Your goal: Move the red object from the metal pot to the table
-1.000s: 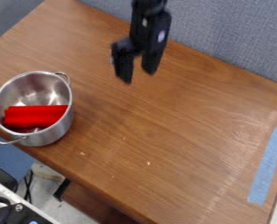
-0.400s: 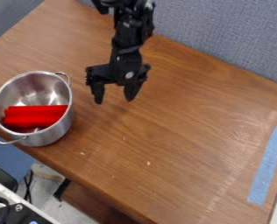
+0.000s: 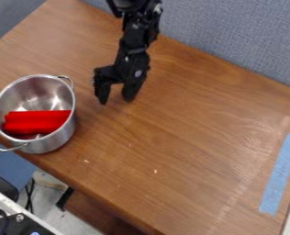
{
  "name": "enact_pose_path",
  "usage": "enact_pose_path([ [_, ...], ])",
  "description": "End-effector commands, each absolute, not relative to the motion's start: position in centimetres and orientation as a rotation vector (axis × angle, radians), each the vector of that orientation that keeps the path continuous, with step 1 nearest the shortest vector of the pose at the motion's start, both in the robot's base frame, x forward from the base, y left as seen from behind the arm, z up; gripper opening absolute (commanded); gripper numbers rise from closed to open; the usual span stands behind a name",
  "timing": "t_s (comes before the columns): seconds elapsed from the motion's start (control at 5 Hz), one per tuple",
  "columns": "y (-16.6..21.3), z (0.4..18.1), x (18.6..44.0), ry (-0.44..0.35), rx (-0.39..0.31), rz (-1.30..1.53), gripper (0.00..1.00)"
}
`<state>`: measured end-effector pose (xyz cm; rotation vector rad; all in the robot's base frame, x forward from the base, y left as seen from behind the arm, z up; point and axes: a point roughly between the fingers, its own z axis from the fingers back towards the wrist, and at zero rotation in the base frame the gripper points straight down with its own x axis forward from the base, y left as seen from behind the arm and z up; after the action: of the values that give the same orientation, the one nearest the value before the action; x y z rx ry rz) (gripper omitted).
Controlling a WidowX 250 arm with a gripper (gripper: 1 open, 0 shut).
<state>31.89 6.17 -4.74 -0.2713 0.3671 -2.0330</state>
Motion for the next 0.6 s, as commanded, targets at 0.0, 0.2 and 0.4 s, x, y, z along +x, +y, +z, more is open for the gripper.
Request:
enact_pose_path([
  [0.0,8.0,-5.2,33.7,0.433,-0.239,-1.909,1.0],
  [0.2,9.6,-4.4,32.1,0.445,-0.226,-1.922,1.0],
  [0.4,11.3,-3.5,30.5,0.459,-0.213,-1.926,1.0],
])
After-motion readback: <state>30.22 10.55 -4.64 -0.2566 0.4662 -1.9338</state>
